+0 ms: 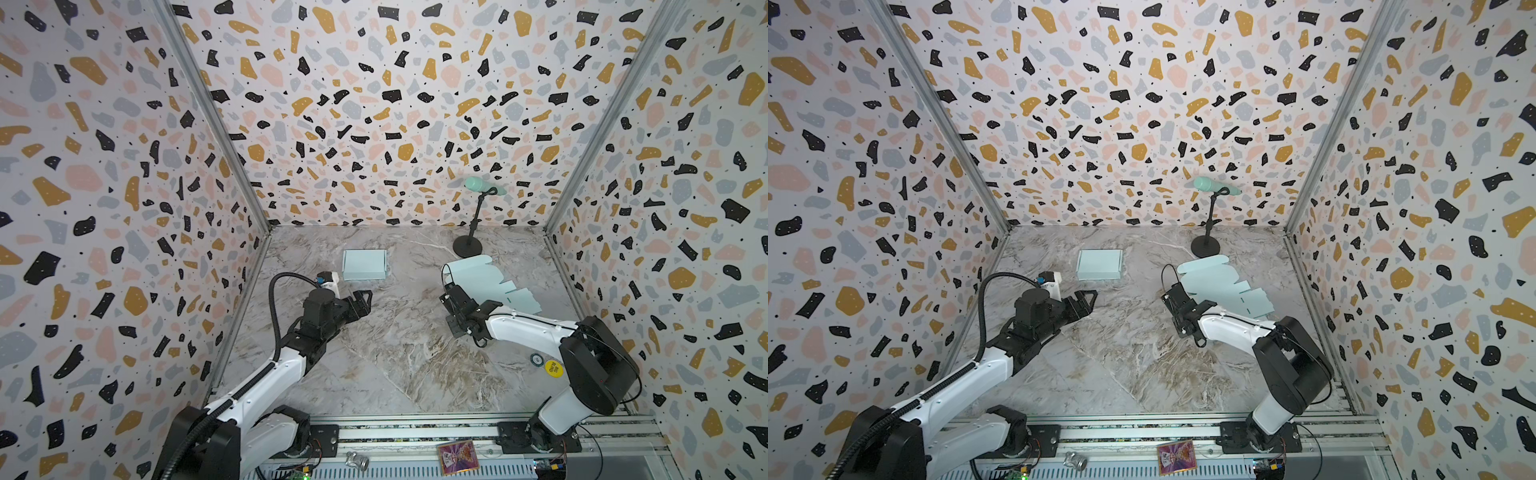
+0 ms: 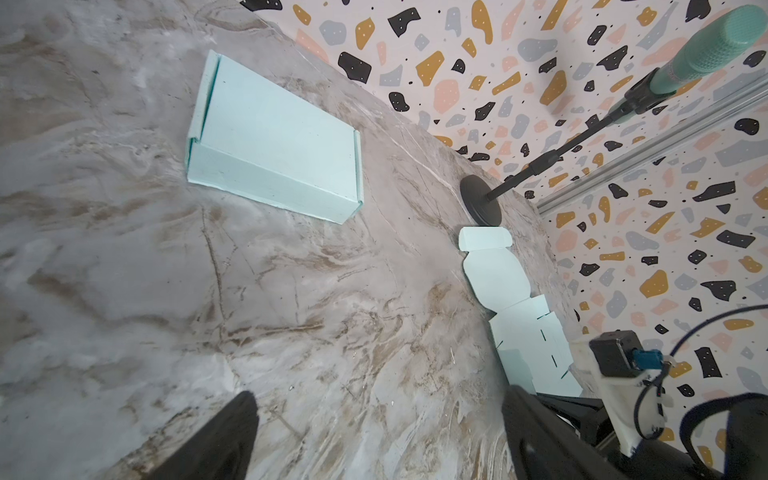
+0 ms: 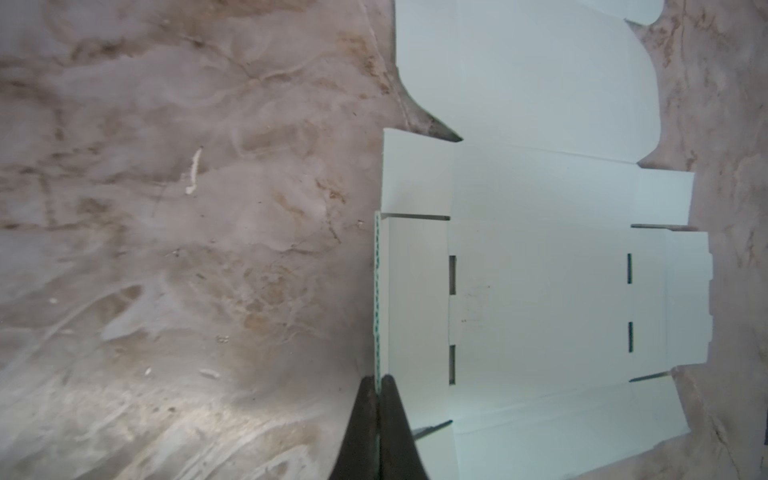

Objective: Fold the paper box

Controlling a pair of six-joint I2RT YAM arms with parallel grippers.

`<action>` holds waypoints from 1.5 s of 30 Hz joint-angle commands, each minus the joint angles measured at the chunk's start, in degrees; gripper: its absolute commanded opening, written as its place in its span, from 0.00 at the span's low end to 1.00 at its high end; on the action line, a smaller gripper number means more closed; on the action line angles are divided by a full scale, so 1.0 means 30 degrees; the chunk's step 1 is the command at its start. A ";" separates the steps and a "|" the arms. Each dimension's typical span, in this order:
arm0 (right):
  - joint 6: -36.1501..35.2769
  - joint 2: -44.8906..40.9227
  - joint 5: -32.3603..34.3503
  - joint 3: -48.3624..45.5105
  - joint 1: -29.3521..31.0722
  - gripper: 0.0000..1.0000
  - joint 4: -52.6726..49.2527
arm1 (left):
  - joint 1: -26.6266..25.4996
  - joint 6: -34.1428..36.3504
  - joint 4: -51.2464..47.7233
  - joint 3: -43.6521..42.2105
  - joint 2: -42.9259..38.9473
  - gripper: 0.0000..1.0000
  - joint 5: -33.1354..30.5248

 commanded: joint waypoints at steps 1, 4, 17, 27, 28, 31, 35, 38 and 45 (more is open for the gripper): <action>0.0123 -0.1167 0.0618 -0.0051 0.1270 0.01 -0.0580 | -0.0112 -0.0349 0.1050 0.0354 0.0061 0.93 0.0365; -0.0839 -0.1873 0.1241 -0.0254 0.3237 0.00 0.0120 | 0.0020 -0.0775 0.1472 0.0478 0.0091 0.93 0.0642; -0.4434 -0.4162 0.1371 -0.2087 1.0862 0.00 0.2811 | 0.1275 0.1216 -0.1349 0.3626 0.0299 0.94 0.1660; -0.6862 -0.2062 0.0719 -0.2232 1.3311 0.00 0.3798 | 0.1292 0.2120 -0.1453 0.2681 0.1712 0.94 0.2676; -0.6914 -0.1948 0.0698 -0.2277 1.3342 0.00 0.3929 | 0.1266 0.2186 -0.1431 0.2489 0.1888 0.93 0.2748; -0.7003 -0.2026 0.0632 -0.2623 1.3373 0.03 0.4490 | 0.1193 0.2321 -0.1182 0.1635 0.2298 0.91 0.2836; -0.6703 -0.2395 0.0582 -0.2820 1.3341 0.17 0.4760 | 0.0610 0.2419 -0.0755 0.0647 0.2746 0.88 0.2830; -0.6460 -0.3053 0.0410 -0.2958 1.3342 0.32 0.4969 | 0.0130 0.2681 -0.0752 0.0306 0.3044 0.85 0.2533; -0.3741 -0.5758 0.0073 -0.2711 1.2458 0.65 0.5288 | -0.0632 0.3056 -0.0507 0.0503 0.4009 0.72 0.2402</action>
